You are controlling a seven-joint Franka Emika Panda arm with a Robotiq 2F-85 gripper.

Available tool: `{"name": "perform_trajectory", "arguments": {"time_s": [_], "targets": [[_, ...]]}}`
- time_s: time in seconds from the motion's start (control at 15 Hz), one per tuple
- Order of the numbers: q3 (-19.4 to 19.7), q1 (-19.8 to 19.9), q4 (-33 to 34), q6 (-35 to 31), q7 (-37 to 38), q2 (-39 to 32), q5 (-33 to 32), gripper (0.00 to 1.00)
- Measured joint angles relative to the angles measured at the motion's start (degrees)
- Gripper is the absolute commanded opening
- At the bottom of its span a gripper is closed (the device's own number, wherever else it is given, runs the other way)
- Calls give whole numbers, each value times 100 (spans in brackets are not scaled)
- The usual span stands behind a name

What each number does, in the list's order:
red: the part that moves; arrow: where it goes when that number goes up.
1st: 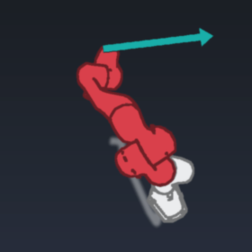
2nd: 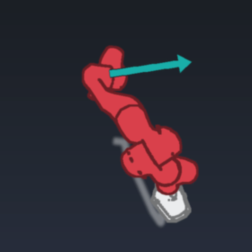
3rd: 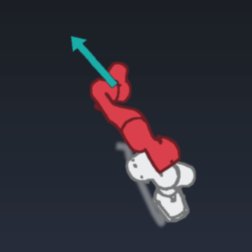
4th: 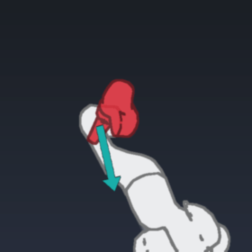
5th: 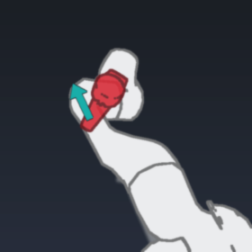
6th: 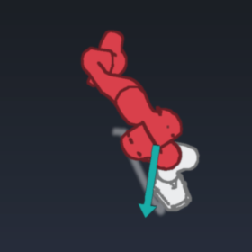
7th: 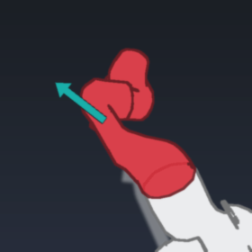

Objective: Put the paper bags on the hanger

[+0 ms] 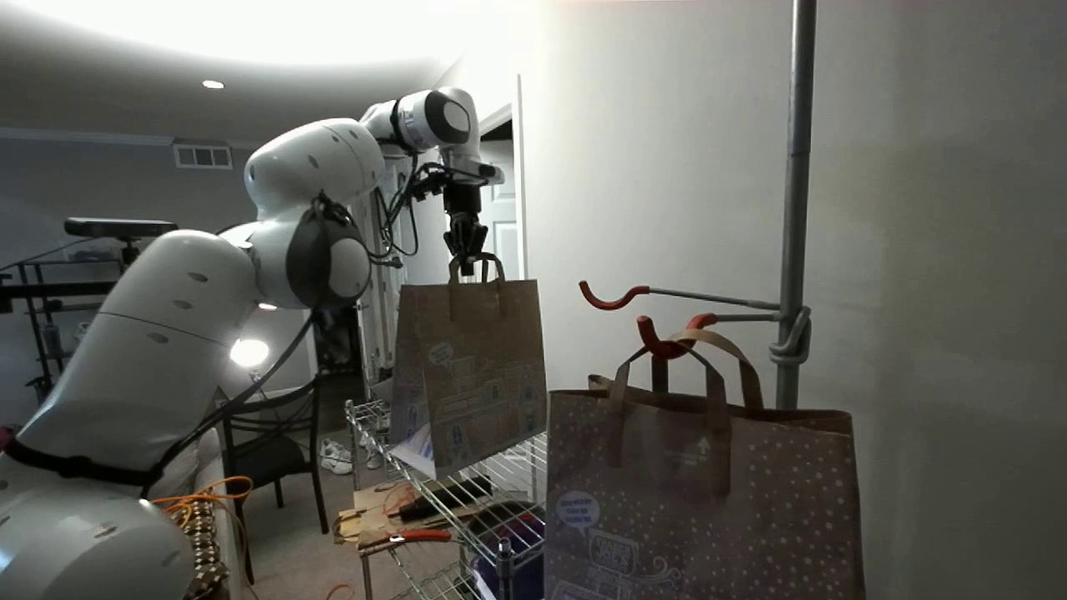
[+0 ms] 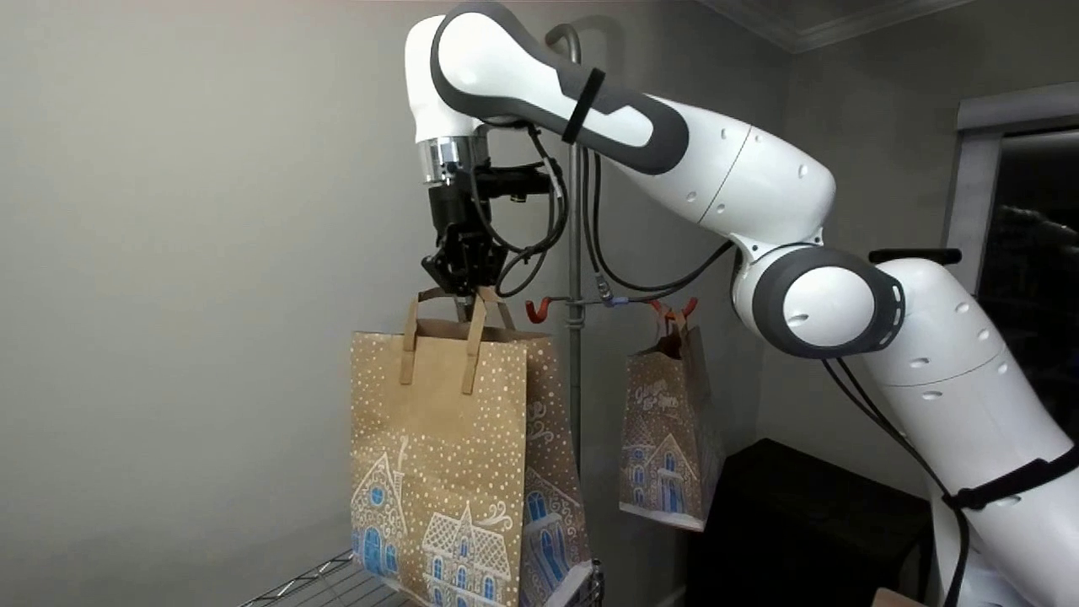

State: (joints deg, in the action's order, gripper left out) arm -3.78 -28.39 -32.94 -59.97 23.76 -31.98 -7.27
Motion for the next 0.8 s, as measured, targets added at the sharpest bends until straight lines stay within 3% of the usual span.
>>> {"name": "perform_trajectory", "arguments": {"time_s": [0.47, 0.8], "targets": [[78, 380, 5, 485, -2535, 467, -402, 6], [90, 754, 1, 490, -3718, 708, -429, 6]]}}
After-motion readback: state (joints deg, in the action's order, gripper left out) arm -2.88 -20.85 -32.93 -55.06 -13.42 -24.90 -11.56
